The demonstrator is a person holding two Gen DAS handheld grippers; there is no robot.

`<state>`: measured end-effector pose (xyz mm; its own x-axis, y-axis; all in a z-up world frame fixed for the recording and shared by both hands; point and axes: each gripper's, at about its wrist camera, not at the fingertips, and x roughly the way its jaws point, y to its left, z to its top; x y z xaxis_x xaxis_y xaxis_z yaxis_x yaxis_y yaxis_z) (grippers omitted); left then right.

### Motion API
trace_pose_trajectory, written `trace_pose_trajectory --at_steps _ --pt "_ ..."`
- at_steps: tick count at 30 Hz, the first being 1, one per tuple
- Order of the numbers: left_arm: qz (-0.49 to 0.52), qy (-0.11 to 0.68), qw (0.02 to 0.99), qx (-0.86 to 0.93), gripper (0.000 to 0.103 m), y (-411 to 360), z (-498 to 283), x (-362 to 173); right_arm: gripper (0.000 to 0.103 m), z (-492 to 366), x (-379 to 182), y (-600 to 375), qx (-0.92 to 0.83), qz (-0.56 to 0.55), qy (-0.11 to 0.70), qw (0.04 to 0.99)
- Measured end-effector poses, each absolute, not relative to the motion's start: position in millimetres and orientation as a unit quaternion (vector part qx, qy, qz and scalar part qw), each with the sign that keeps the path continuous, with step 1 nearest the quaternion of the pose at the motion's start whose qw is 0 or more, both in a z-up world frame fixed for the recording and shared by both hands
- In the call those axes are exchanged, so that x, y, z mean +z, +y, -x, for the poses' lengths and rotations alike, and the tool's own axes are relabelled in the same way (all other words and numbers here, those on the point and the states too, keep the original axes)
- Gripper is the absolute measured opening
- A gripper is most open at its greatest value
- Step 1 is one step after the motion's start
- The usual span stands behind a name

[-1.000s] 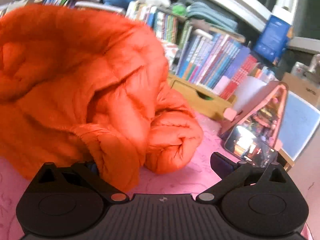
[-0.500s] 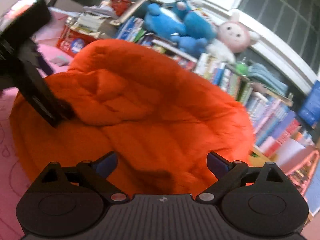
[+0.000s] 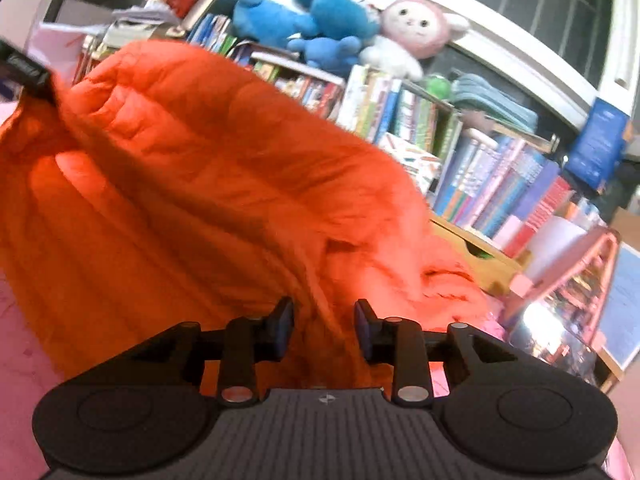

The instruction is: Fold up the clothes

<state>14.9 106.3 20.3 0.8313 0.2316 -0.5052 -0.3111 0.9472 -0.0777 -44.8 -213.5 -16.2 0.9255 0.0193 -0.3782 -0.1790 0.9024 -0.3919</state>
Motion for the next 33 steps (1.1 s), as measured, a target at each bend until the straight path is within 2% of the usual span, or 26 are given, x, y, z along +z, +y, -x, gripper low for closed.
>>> trace_pose_trajectory --at_steps 4,6,11,20,24,27,33 --pt "0.075 0.278 0.945 0.157 0.103 120 11 11 0.037 55 -14 -239 0.014 0.214 0.201 0.956" --pt "0.075 0.296 0.941 0.147 0.103 123 20 4 0.046 57 -18 -249 0.012 0.205 0.218 0.954" --pt "-0.01 0.307 0.944 0.119 0.103 105 45 1 0.046 70 -22 -252 0.015 0.217 0.235 0.947" --pt "-0.11 0.274 0.955 -0.02 0.103 47 68 9 0.047 82 -12 -227 0.072 0.222 0.187 0.954" --pt "-0.171 0.275 0.944 -0.057 0.103 13 68 -4 0.055 81 -12 -217 0.064 0.231 0.177 0.955" --pt "-0.227 0.248 0.941 -0.048 0.103 -6 68 -11 0.057 82 -10 -228 0.054 0.214 0.182 0.958" --pt "-0.235 0.216 0.946 -0.052 0.103 -21 58 -2 0.057 83 -3 -243 0.038 0.185 0.183 0.965"
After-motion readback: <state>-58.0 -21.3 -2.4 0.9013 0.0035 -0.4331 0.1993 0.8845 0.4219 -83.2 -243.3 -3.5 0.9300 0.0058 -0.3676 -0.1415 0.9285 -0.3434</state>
